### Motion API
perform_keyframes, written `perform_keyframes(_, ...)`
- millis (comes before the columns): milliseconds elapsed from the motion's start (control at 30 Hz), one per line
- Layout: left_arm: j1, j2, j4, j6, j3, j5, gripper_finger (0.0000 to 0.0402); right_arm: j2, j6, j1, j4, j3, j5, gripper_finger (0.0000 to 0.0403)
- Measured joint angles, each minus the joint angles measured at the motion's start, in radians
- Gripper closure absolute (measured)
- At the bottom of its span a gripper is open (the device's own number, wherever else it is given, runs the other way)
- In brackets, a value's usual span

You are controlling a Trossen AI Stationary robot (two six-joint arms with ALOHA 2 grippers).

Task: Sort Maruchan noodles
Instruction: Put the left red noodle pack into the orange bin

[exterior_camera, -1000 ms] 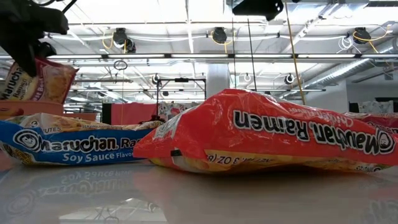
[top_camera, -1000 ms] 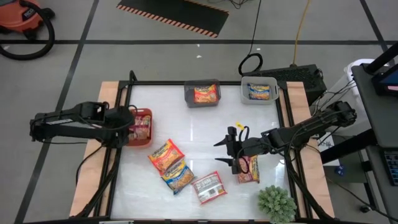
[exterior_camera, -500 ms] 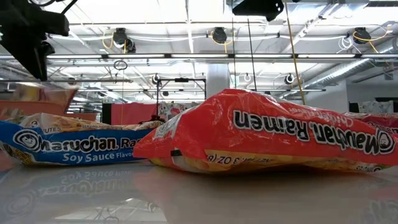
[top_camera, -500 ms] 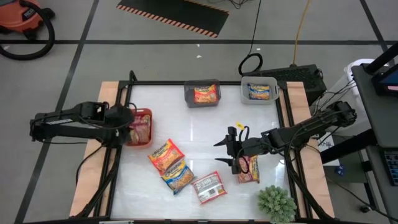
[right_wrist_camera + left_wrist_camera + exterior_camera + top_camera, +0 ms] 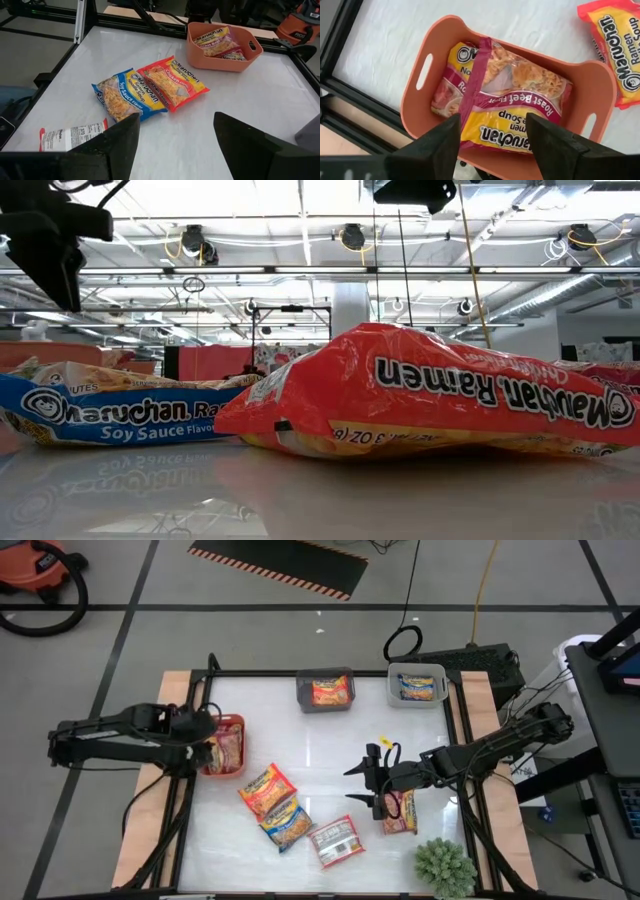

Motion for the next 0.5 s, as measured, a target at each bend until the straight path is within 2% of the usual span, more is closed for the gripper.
perform_keyframes(300, -0.008, 0.121, 0.053, 0.066, -0.037, 0.161, 0.0176, 0.000, 0.000, 0.000, 0.000, 0.000, 0.000, 0.0156)
perform_keyframes(500, -0.027, 0.249, 0.069, 0.094, -0.038, 0.178, 0.0228, 0.000, 0.000, 0.000, 0.000, 0.000, 0.000, 0.0156)
